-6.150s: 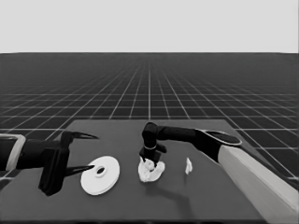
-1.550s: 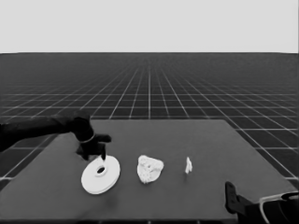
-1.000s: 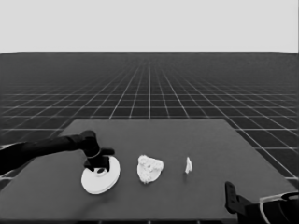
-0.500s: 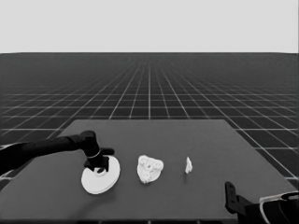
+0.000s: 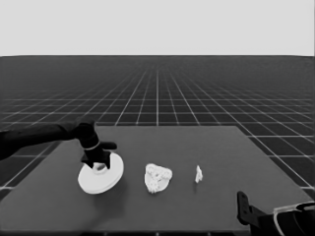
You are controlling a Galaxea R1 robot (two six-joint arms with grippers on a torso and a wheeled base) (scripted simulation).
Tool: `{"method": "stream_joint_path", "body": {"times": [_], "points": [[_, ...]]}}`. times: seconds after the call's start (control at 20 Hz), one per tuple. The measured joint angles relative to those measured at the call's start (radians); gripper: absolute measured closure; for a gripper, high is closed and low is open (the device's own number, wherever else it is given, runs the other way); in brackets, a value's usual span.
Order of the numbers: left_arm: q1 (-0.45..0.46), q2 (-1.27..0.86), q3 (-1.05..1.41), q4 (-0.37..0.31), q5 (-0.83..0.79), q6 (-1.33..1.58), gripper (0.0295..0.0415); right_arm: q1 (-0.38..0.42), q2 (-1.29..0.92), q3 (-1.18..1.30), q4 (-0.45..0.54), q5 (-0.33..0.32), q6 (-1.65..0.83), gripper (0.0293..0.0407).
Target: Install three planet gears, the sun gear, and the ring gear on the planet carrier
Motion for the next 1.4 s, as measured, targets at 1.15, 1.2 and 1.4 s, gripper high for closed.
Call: {"method": "stream_joint_path", "body": {"times": [1.15,1.2,1.4], "points": [[0.125,0.732,-0.531,0.13,-0.005,-0.192,0.0362,0.0,0.0,0.0,0.0,0.0,0.0,0.0315],[0.129,0.732,-0.531,0.13,-0.005,-0.184,0.0362,0.0,0.0,0.0,0.0,0.0,0.0,0.0315],[0.136,0.731,-0.532,0.13,-0.004,-0.151,0.0362,0.0,0.0,0.0,0.0,0.0,0.0,0.0315]]}}
